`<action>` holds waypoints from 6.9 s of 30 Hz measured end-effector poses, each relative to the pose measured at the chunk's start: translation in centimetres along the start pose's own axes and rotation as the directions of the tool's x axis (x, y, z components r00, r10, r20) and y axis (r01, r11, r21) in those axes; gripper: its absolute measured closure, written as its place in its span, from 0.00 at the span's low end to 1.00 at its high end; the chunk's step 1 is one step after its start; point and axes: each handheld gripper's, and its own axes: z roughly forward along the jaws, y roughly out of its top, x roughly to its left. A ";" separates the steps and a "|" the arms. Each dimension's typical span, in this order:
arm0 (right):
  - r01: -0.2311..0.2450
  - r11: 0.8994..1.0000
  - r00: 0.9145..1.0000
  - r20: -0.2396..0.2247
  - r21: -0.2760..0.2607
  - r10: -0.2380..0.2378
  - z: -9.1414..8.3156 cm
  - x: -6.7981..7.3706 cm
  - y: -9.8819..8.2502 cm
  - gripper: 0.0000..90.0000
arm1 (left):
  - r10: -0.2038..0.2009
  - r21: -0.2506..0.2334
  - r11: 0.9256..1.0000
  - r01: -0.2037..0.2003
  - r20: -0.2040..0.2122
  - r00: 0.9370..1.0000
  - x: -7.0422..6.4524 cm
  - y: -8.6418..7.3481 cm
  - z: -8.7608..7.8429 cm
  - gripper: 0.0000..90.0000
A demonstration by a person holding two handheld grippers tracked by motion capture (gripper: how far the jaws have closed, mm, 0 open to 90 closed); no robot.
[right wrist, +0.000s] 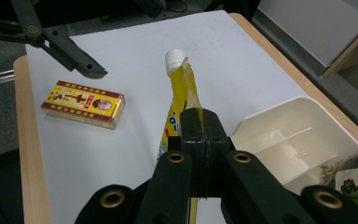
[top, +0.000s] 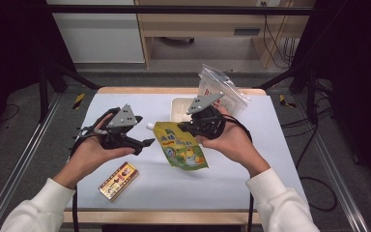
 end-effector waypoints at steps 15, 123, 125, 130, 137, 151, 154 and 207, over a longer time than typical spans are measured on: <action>0.056 0.998 0.996 -0.071 -0.010 -0.057 -0.1 1.1 0.2 1.00 | 0.062 0.053 0.996 -0.066 0.073 0.995 0.3 0.8 3.0 0.35; -0.568 0.698 0.786 -0.036 -0.436 0.617 -1.8 -6.2 0.5 1.00 | -0.382 -0.050 0.921 0.386 -0.297 0.875 -3.3 -18.8 -1.6 0.11; -0.568 0.694 0.780 -0.020 -0.442 0.625 -1.4 -6.6 0.4 1.00 | -0.380 -0.048 0.922 0.384 -0.297 0.876 -3.4 -18.8 -1.5 0.11; -0.563 0.700 0.777 0.008 -0.439 0.629 -0.6 -7.3 0.2 1.00 | -0.376 -0.045 0.924 0.380 -0.296 0.878 -3.4 -18.8 -1.5 0.11; -0.559 0.696 0.771 0.027 -0.450 0.636 -0.1 -8.5 -0.4 1.00 | -0.371 -0.041 0.926 0.376 -0.292 0.882 -3.4 -18.7 -1.4 0.11; -0.533 0.716 0.772 0.088 -0.451 0.630 1.8 -9.6 -1.1 1.00 | -0.378 -0.047 0.923 0.382 -0.294 0.878 -3.4 -18.8 -1.5 0.11; -0.525 0.725 0.778 0.094 -0.446 0.621 2.2 -9.7 -1.2 1.00 | -0.379 -0.048 0.923 0.382 -0.291 0.879 -3.4 -18.8 -1.5 0.11; -0.442 0.776 0.807 0.178 -0.450 0.563 5.3 -9.8 -4.1 1.00 | -0.339 -0.019 0.937 0.349 -0.293 0.894 -3.6 -18.6 -1.3 0.11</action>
